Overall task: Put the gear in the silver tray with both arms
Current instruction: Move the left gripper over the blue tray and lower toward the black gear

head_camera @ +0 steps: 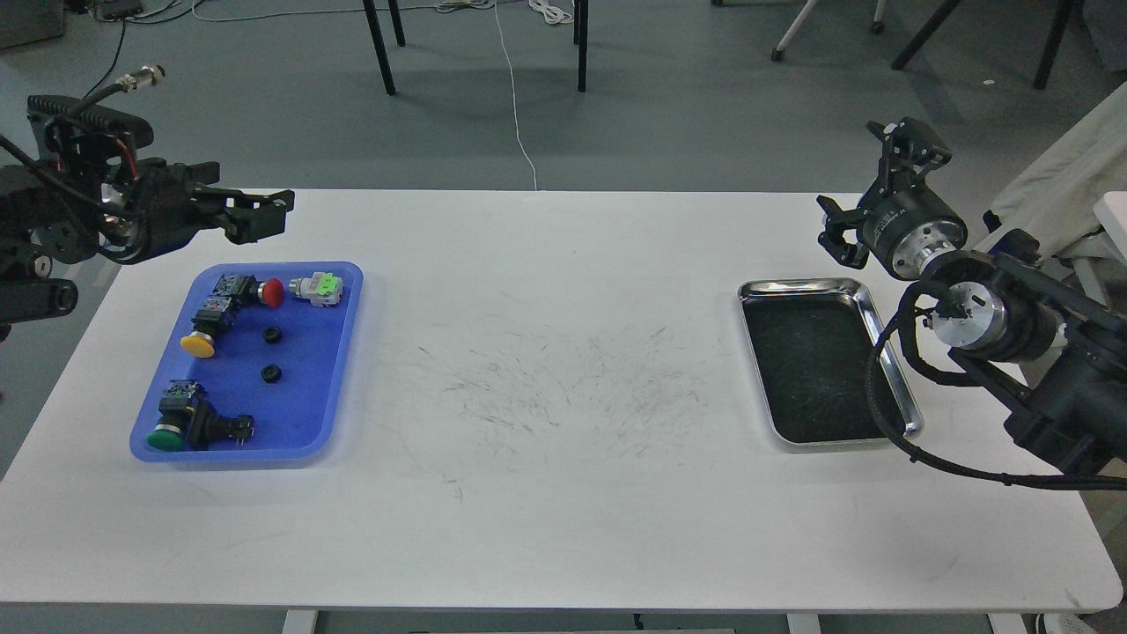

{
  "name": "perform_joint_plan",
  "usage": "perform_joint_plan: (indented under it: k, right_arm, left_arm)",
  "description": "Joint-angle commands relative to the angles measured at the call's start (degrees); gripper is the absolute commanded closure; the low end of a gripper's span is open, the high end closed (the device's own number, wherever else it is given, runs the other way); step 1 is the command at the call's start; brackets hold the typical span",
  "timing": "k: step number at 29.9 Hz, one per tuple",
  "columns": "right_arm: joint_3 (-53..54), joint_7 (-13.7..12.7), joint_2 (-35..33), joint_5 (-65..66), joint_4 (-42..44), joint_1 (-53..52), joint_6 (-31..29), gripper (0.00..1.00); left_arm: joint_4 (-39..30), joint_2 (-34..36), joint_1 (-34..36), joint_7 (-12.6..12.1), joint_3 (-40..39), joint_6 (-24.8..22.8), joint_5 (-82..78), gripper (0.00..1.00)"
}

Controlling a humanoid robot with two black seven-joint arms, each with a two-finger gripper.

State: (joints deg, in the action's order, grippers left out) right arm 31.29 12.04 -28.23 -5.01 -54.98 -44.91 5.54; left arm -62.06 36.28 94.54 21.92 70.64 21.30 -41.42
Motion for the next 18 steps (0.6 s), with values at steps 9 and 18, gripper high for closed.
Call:
perform_joint_plan:
  k: [9, 18]
  right_arm:
    - [-0.08, 0.0, 0.02, 0.09, 0.05, -0.18, 0.0, 0.01]
    - [-2.72, 0.0, 0.02, 0.09, -0.03, -0.53, 0.0, 0.01]
  left_arm:
    - [1.76, 1.07, -6.73, 6.08, 0.64, 1.55, -3.66, 0.01]
    - [4.57, 0.46, -8.76, 6.08, 0.9, 4.27, -8.24, 0.02]
